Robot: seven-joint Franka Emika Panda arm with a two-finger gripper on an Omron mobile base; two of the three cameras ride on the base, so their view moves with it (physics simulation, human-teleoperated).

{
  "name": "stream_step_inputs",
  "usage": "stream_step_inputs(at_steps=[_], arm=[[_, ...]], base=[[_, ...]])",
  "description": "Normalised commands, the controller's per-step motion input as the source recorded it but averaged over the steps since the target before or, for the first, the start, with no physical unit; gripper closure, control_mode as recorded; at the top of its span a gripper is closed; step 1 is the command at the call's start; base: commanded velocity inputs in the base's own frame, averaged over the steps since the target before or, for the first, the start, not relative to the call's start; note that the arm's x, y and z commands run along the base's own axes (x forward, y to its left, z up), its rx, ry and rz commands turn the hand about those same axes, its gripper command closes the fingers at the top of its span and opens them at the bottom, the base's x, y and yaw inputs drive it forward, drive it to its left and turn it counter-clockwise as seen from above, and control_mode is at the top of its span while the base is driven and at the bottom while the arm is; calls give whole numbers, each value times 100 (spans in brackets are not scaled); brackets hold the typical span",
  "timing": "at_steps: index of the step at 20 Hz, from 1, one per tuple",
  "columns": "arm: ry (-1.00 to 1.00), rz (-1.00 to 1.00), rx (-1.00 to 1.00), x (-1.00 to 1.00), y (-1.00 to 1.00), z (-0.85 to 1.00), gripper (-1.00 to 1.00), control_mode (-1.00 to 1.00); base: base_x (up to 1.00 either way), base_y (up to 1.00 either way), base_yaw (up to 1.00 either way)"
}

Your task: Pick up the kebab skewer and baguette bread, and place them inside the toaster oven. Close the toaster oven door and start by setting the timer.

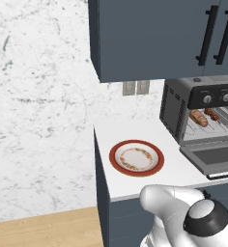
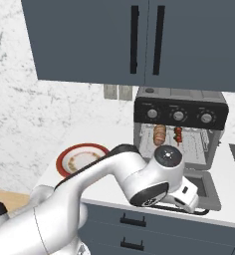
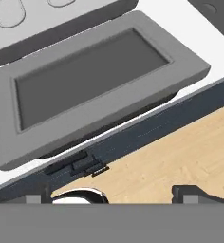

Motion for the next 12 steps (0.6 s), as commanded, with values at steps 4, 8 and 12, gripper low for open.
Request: stream_step_inputs(at_steps=[4,8,12], arm=[[23,28,-15,-20,10,-30,-100,-100],[23,17,-5,12,43,-82,-100,-100],[28,10,0,21,17,-78,-100,-100]], base=[[0,0,0],[0,0,0],[0,0,0]])
